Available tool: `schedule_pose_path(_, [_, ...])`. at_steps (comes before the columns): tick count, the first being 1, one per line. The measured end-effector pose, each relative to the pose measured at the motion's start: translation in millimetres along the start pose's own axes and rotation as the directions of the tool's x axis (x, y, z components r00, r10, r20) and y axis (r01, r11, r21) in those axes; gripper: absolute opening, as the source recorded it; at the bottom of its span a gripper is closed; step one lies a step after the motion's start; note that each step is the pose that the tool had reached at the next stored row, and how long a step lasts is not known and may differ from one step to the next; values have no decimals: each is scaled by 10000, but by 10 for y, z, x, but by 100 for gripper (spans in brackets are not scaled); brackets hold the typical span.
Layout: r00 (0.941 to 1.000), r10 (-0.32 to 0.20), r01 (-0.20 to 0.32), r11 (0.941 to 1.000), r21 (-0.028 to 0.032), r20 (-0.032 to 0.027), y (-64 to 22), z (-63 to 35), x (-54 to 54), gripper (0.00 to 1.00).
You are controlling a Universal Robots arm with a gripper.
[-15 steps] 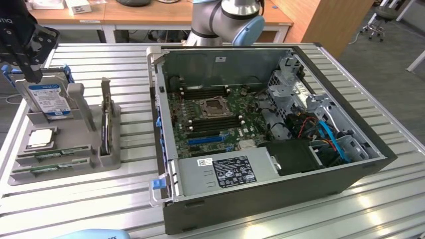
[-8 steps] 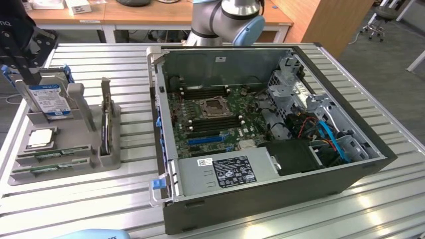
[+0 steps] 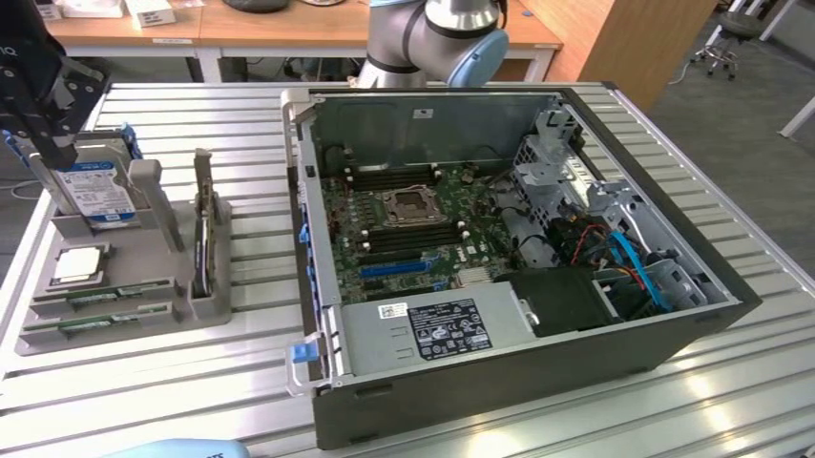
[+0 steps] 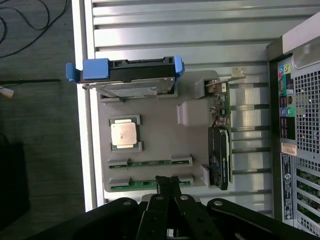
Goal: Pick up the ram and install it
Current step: 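Reach for the ram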
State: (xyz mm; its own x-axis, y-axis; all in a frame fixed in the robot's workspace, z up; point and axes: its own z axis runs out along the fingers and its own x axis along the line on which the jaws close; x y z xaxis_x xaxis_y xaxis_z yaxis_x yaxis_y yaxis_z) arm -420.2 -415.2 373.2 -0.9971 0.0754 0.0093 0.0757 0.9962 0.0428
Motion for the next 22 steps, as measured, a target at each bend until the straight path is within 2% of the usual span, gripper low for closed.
schedule_pose_path(16, [9999, -158, 158, 9999, 1, -7, -4, 0, 0, 10])
schedule_pose_path(22, [9999, -161, 161, 9999, 2, -8, -29, -1, -2, 10])
